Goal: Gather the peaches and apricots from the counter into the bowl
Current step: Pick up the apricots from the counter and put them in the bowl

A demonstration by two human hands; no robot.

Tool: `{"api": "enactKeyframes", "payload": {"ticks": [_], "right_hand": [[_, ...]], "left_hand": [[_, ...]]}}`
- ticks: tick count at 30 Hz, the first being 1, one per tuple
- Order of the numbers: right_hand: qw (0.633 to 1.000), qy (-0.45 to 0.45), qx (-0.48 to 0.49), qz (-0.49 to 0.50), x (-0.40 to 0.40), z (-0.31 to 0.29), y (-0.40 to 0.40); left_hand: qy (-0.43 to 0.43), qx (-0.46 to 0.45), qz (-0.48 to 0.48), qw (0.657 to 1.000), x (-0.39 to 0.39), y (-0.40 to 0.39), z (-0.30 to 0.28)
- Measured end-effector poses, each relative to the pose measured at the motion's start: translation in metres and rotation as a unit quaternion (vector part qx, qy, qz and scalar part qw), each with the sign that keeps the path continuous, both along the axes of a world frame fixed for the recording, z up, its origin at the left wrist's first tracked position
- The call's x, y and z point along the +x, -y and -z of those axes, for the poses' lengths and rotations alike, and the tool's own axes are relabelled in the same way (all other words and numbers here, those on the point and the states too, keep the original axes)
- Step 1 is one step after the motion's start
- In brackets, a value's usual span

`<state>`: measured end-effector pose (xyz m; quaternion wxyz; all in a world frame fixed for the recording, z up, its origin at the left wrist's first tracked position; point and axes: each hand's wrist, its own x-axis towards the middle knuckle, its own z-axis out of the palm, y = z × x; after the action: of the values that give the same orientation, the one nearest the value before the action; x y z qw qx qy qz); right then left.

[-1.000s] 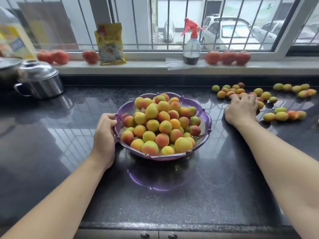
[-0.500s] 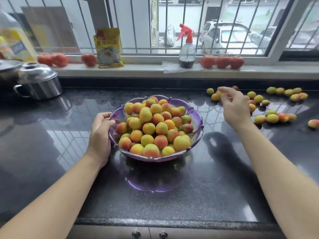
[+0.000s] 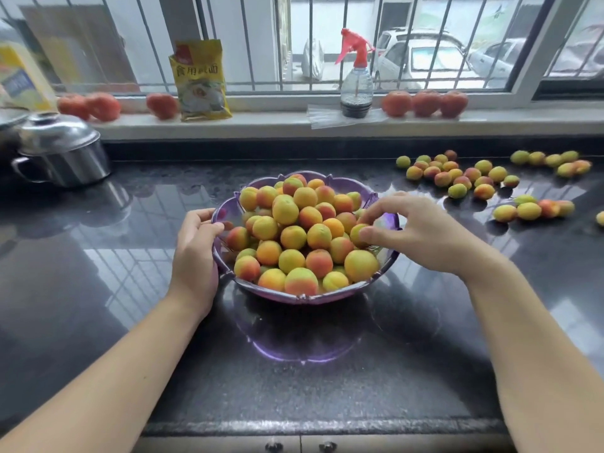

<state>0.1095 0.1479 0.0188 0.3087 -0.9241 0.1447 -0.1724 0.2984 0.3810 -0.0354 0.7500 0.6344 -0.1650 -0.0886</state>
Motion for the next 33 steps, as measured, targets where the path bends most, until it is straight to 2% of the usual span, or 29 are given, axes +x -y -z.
{"api": "enactKeyframes", "payload": {"ticks": [12, 14, 17, 19, 21, 24, 29, 33], "right_hand": [[1.0, -0.004, 0.011, 0.014, 0.006, 0.003, -0.005], [0.999, 0.021, 0.036, 0.012, 0.005, 0.003, -0.003], [0.97, 0.174, 0.125, 0.112, 0.006, 0.011, 0.02], [0.945, 0.21, 0.06, 0.244, 0.005, 0.026, 0.053], [0.925, 0.161, -0.036, 0.342, 0.001, 0.044, 0.084], [0.913, 0.068, -0.065, 0.397, 0.0, 0.065, 0.113], [0.896, -0.073, -0.169, 0.405, 0.02, 0.069, 0.128], [0.891, -0.149, -0.139, 0.406, 0.031, 0.069, 0.145]], "left_hand": [[0.002, 0.009, 0.003, 1.0, -0.004, 0.0, -0.003], [-0.004, 0.008, 0.007, 1.0, -0.005, 0.0, -0.004], [-0.004, 0.009, 0.01, 1.0, -0.005, 0.0, -0.004], [-0.008, 0.002, 0.014, 1.0, -0.005, 0.0, -0.004], [-0.01, 0.004, 0.02, 1.0, -0.005, 0.0, -0.004], [-0.016, -0.005, 0.021, 1.0, -0.004, 0.0, -0.002], [-0.018, -0.006, 0.022, 1.0, -0.001, -0.001, -0.001], [-0.019, -0.006, 0.022, 1.0, -0.001, -0.001, -0.001]]}}
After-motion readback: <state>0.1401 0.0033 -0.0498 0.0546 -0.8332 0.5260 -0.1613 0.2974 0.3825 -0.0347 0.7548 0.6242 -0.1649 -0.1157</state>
